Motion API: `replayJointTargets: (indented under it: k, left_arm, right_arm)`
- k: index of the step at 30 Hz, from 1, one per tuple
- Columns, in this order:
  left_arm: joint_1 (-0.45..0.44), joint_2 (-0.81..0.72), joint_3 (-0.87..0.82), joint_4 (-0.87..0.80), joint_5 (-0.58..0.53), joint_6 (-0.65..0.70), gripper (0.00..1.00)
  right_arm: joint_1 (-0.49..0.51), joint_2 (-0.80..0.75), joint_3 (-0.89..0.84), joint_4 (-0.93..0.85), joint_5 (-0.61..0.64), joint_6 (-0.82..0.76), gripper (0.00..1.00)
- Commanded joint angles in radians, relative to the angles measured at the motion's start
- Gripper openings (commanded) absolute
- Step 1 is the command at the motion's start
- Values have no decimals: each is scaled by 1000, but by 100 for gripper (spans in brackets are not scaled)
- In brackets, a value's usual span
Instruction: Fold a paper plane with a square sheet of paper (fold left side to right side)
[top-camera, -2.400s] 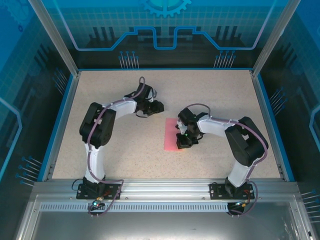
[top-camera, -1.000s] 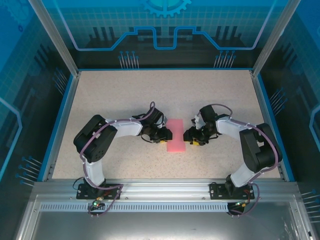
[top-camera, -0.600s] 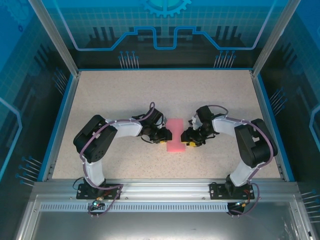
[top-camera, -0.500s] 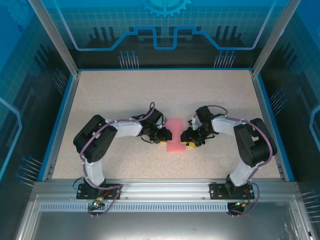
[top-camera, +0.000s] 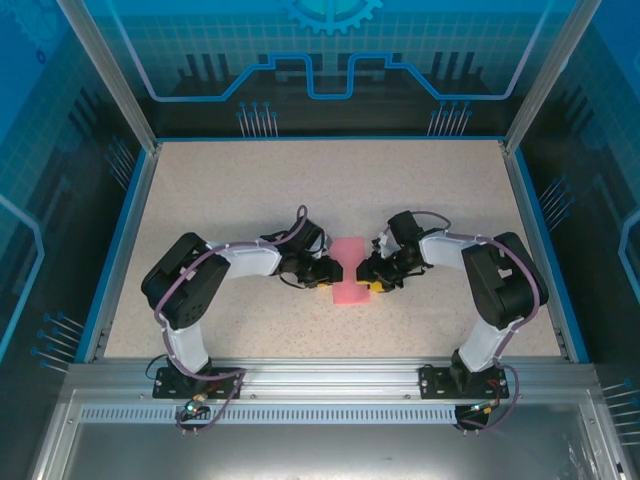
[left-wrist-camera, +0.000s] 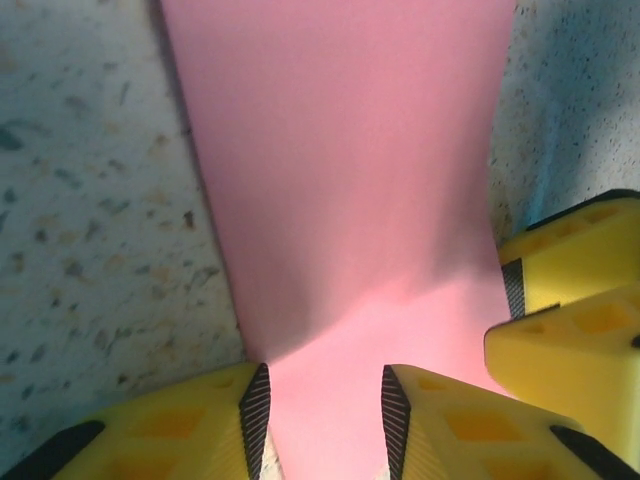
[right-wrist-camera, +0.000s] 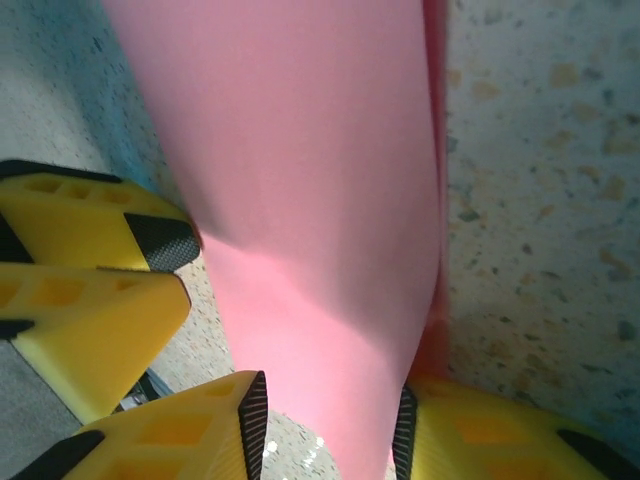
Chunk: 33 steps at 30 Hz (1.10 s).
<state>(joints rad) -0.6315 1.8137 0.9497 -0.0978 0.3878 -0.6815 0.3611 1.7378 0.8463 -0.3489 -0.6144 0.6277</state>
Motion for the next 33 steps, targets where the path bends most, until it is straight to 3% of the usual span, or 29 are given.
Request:
replayJointTargets:
  k: [1,6,10,17,23,33]
  left_arm:
    - [-9,-102,-39,21,-39,20,42]
    - [-23,-271,-153,114,-77,86,51]
    - [-89,-407,-219,84,-146,183,60]
    - [-203,-508,-271,34,-244,230,66]
    - [-309,-434,-165,-77,-394,294,67]
    - [-482,-169,121,-229,-653,373,69]
  right_arm:
    - [-5,22,14,18,-40,35,39]
    - [-23,19,24,10,-51,53,39]
    - [-39,31,66,-4,-62,57,39]
    - [-44,102,184,-77,-54,22,38]
    - [-45,106,230,-106,-67,31,37]
    - [-45,79,241,-140,-70,40,37]
